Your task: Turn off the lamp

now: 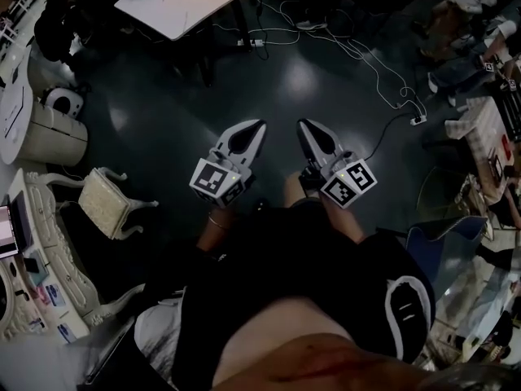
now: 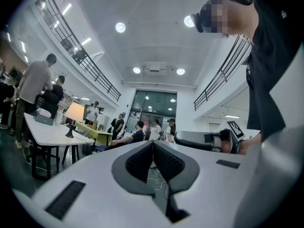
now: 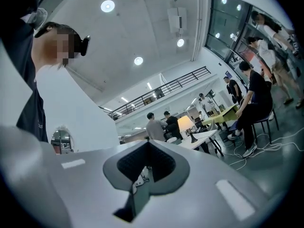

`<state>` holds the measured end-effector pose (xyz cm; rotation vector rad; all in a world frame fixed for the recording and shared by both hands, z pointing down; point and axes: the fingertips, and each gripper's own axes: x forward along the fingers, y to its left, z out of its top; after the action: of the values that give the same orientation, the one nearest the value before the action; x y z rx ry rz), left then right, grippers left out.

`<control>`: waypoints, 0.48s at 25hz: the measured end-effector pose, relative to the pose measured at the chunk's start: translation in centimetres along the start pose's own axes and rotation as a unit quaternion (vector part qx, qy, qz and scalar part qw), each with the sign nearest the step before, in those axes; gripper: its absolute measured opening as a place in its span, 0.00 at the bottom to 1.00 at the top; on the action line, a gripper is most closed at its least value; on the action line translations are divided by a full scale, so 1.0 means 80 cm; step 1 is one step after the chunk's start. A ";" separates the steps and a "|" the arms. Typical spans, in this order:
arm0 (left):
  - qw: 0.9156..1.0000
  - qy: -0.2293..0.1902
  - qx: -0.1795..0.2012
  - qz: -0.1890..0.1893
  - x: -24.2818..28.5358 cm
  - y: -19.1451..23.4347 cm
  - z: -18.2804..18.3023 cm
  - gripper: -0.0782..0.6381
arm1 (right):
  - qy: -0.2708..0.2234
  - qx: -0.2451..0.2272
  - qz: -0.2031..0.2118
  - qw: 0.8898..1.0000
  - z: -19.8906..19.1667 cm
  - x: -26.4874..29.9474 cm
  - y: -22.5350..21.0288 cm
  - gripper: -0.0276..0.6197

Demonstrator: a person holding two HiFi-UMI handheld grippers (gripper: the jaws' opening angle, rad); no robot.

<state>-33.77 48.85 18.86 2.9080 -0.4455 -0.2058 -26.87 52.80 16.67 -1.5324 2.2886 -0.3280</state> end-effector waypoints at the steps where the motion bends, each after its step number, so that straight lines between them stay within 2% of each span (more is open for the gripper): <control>1: 1.000 0.000 -0.001 -0.002 0.000 0.001 -0.001 0.12 | -0.001 0.001 0.000 1.000 0.000 0.002 0.000 0.04; 12: 1.000 0.007 -0.017 0.008 0.015 0.023 -0.010 0.12 | -0.004 0.016 0.004 1.000 0.000 0.017 -0.017 0.04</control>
<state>-33.01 46.92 19.89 2.8691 -0.4589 -0.1879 -26.16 51.05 16.96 -1.5054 2.2717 -0.3551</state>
